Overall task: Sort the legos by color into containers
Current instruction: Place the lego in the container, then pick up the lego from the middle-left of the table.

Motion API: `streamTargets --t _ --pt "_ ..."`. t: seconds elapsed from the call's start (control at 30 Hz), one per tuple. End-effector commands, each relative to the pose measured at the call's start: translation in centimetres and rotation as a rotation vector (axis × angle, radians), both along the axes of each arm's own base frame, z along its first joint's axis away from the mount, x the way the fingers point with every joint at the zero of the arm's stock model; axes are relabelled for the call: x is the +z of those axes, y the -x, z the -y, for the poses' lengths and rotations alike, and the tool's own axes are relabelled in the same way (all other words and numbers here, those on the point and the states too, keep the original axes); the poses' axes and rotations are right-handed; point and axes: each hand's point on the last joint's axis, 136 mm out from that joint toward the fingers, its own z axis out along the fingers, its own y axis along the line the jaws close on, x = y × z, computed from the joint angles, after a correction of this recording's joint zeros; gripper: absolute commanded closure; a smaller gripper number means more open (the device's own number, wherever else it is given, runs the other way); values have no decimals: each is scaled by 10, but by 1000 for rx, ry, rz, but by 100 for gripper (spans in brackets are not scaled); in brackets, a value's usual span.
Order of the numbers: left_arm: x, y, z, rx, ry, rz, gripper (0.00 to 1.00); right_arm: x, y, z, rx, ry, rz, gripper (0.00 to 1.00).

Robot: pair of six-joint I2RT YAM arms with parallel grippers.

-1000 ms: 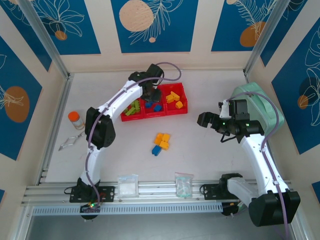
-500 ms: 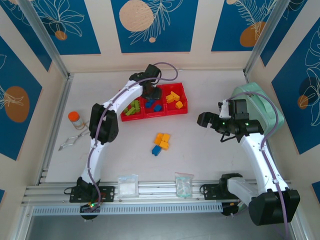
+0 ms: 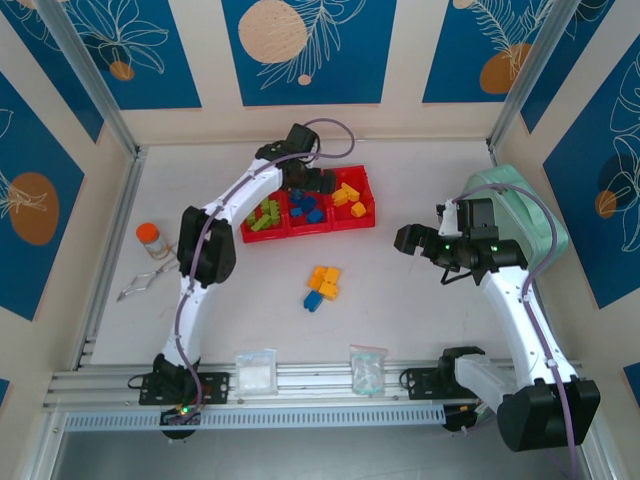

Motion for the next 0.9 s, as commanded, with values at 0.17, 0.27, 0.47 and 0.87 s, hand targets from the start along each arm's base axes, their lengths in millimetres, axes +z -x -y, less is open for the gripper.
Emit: streamTargets --t 0.17,0.27,0.47,0.87 --pt "41 56 -26 -36 21 4 1 9 6 -2 13 -1 16 1" --pt "36 88 -32 -59 11 -8 1 8 7 0 2 8 13 1" --pt "8 176 -41 -128 -87 -103 0 3 8 0 0 4 9 1" --pt "-32 316 -45 -271 -201 -270 0 4 6 -8 33 -34 23 1"
